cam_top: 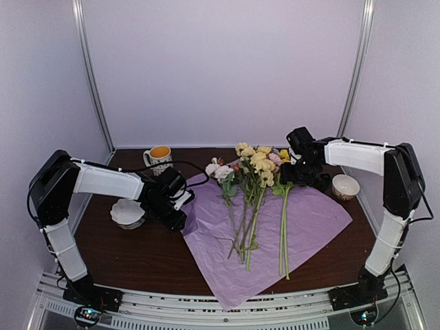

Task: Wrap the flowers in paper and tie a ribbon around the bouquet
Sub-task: Adjust the fake flower on the flattened wrapping paper, then pick up the fake flower from the flattened wrapping paper.

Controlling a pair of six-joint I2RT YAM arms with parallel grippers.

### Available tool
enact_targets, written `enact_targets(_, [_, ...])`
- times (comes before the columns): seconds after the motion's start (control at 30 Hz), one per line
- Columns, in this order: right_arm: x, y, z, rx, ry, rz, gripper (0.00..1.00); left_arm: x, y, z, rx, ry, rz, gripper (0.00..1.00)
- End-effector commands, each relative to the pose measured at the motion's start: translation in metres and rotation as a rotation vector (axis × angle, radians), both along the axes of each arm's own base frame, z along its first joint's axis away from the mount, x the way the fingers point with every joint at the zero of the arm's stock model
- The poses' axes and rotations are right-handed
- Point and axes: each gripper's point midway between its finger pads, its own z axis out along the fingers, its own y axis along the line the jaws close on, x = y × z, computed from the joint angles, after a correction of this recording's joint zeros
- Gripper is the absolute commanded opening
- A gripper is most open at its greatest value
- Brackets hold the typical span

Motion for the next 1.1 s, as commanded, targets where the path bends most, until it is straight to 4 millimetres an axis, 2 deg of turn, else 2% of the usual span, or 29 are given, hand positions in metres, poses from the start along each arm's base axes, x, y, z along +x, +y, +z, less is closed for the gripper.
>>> enact_targets(0.0, [-0.045,0.004,-0.042,-0.014,0.114,-0.018,0.68,-0.046,0.021,-0.033,0.081,0.182,-0.012,0.46])
enact_targets(0.13, [-0.059,0.015,-0.068,-0.021,0.166,-0.009,0.69,-0.044,0.021,-0.03,0.078,0.171,-0.013,0.46])
enact_targets(0.27, [-0.062,0.015,-0.086,-0.054,0.202,-0.019,0.59,-0.044,0.021,-0.028,0.078,0.165,-0.015,0.46])
enact_targets(0.37, [-0.064,0.02,-0.09,-0.045,0.208,-0.006,0.39,-0.043,0.021,-0.027,0.078,0.159,-0.014,0.46])
enact_targets(0.5, [-0.065,0.02,-0.086,-0.046,0.194,-0.014,0.11,-0.042,0.021,-0.026,0.077,0.153,-0.014,0.46])
enact_targets(0.57, [-0.061,0.015,-0.075,-0.051,0.152,-0.043,0.01,-0.042,0.021,-0.025,0.076,0.15,-0.015,0.46])
enact_targets(0.63, [-0.057,0.01,-0.057,-0.057,0.099,-0.074,0.0,-0.042,0.021,-0.025,0.076,0.15,-0.015,0.46])
enact_targets(0.77, [-0.046,0.009,-0.003,-0.03,-0.046,-0.114,0.0,-0.042,0.021,-0.025,0.075,0.149,-0.015,0.46])
enact_targets(0.9, [-0.045,0.024,0.046,0.038,-0.176,-0.133,0.0,-0.042,0.022,-0.025,0.076,0.147,-0.014,0.46])
enact_targets(1.07, [-0.042,0.042,0.097,0.15,-0.325,-0.16,0.0,-0.041,0.021,-0.023,0.073,0.142,-0.016,0.46])
